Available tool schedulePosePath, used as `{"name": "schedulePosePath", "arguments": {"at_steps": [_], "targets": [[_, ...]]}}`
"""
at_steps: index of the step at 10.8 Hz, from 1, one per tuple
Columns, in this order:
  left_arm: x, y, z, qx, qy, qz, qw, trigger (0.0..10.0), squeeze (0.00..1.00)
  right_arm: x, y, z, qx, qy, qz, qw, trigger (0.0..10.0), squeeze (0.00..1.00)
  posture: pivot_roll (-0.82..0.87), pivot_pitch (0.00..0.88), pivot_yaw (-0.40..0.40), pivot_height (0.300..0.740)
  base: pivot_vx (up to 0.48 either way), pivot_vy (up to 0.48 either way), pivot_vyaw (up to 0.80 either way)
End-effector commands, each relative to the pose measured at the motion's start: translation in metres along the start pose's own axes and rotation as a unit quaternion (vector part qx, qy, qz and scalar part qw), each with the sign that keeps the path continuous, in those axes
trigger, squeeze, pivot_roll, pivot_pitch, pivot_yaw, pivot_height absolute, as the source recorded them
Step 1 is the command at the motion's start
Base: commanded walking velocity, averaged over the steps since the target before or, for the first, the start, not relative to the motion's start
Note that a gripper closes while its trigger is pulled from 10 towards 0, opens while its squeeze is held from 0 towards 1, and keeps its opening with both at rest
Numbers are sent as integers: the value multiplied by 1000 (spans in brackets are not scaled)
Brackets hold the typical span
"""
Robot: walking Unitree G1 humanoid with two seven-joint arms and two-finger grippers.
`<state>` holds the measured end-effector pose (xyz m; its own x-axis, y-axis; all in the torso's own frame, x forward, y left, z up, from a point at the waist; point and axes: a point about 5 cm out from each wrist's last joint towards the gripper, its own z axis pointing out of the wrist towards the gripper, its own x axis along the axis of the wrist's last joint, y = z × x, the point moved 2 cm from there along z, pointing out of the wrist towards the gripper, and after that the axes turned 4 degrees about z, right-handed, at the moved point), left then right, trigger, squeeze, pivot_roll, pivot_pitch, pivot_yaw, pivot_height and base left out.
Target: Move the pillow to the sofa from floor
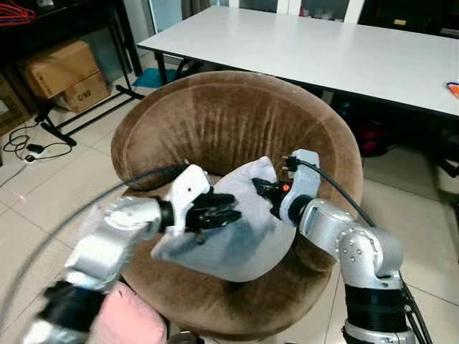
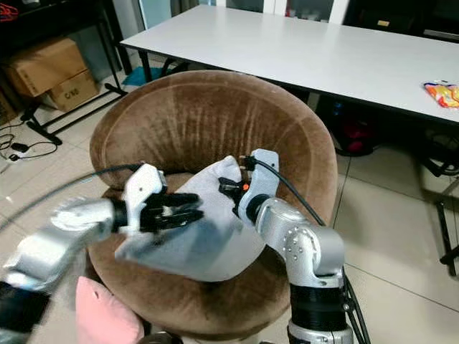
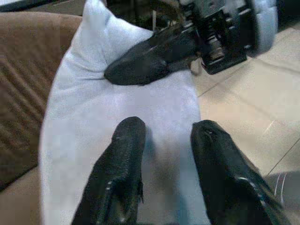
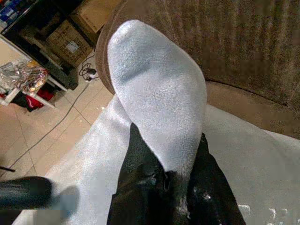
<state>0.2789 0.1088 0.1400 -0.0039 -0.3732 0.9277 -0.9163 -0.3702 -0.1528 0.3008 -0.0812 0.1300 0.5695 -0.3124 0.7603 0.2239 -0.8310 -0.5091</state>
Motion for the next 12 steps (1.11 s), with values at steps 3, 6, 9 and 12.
{"name": "schedulePosePath", "arguments": {"at_steps": [3,6,9,12], "targets": [[-12,3,-13,44,-101,27,994,10000,1000,8,-3,6,7,7,-12,1000,10000,0,-11,0,34,740,0,0,0],[-18,16,-18,68,-132,-2,989,10000,1000,10,-1,4,6,7,-15,1000,10000,0,-17,0,34,740,0,0,0],[-15,-5,-25,156,-154,27,975,10000,482,9,0,4,4,5,-15,1000,10000,0,-17,0,34,740,0,0,0],[-37,10,-23,128,-179,-47,974,10000,0,9,0,4,6,4,-17,1000,10000,0,-13,0,33,740,0,0,0]]}}
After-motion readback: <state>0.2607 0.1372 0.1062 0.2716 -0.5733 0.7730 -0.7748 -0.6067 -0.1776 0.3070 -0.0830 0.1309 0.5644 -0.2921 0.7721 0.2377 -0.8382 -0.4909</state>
